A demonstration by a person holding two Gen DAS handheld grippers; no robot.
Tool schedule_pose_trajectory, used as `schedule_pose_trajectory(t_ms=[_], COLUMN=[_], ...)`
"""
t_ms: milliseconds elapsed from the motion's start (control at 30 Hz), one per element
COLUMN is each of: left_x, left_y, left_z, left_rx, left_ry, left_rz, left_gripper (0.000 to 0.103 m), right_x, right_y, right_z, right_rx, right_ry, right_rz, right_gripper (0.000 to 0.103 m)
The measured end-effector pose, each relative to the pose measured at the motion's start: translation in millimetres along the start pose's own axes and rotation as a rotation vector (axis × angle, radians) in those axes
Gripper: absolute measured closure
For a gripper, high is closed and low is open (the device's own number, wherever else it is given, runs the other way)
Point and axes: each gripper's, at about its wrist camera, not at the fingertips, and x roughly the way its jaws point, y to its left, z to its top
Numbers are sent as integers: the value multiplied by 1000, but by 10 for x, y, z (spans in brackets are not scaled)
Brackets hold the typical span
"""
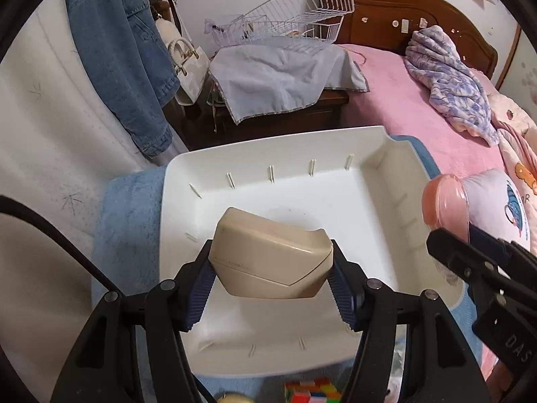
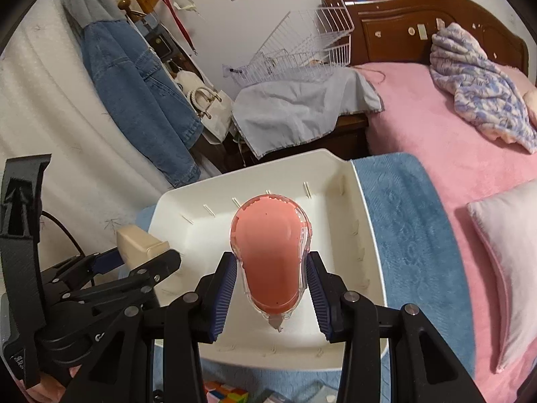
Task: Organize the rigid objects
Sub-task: 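Carry the beige block and pink tape over the white tray with both tools, then open both tools to drop the block and tape into the tray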
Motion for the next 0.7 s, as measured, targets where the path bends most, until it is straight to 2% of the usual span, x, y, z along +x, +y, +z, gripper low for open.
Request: schedule_pose_trajectory(t_ms=[300,467,567,633,667,700], left_x=[351,396,374,345,334,318], left_y=[86,124,134,140,146,159], left_z=[-8,-5,-2,-7,-10,-15], left_rx=[-39,-63,-65,-60,-63,-69], left_ry=[60,82,63,42,35,27], left_rz=[-4,-15,-2,15,19,19], left_gripper=[37,37,36,30,24,22], right_x=[313,377,365,351,340,324], right_y=[-96,-130,-131,-119,-115,-115], right_z=[-35,-29,-24,-18,-17,-16], right_rx=[30,57,49,37,35,35], right_ry=[39,57,47,42,41,37], right_rz=[3,21,15,5,0,-2], right_gripper=[60,59,57,50,48,48])
